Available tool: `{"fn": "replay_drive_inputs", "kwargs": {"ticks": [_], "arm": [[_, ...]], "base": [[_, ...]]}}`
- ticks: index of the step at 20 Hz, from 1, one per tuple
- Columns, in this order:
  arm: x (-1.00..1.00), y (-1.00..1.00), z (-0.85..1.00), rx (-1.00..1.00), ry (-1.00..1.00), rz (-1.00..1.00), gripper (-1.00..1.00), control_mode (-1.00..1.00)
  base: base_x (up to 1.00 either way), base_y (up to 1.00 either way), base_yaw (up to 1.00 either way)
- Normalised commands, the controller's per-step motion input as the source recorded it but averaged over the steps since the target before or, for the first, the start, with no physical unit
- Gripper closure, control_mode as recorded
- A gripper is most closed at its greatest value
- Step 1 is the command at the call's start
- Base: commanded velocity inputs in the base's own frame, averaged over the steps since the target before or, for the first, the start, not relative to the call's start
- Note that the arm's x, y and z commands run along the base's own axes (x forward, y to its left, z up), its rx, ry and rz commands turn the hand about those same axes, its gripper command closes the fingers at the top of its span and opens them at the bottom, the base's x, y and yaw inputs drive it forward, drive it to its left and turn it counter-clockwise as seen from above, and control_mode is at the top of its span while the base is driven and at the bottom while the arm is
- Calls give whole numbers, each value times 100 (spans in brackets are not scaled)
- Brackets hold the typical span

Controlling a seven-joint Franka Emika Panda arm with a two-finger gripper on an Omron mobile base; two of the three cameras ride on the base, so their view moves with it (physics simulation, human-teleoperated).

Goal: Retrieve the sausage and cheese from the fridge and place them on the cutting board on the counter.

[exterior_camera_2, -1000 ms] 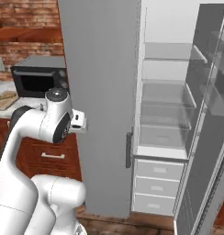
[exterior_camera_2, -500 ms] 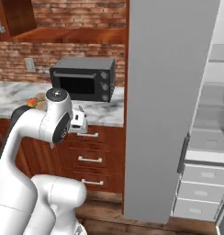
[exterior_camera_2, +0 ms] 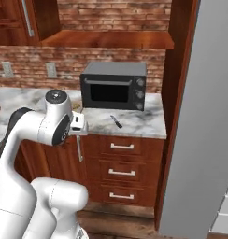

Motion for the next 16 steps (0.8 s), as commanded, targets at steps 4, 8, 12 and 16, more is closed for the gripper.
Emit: {"fn": "replay_drive_inputs", "kwargs": {"ticks": [4, 8, 12, 16], "arm": [[0, 0, 0, 0, 0, 0, 100, 100], [0, 0, 0, 0, 0, 0, 100, 100], [0, 0, 0, 0, 0, 0, 100, 100], [0, 0, 0, 0, 0, 0, 100, 100]], "base": [[74, 63, -8], [70, 69, -3], [67, 72, -1], [71, 62, -4]]}}
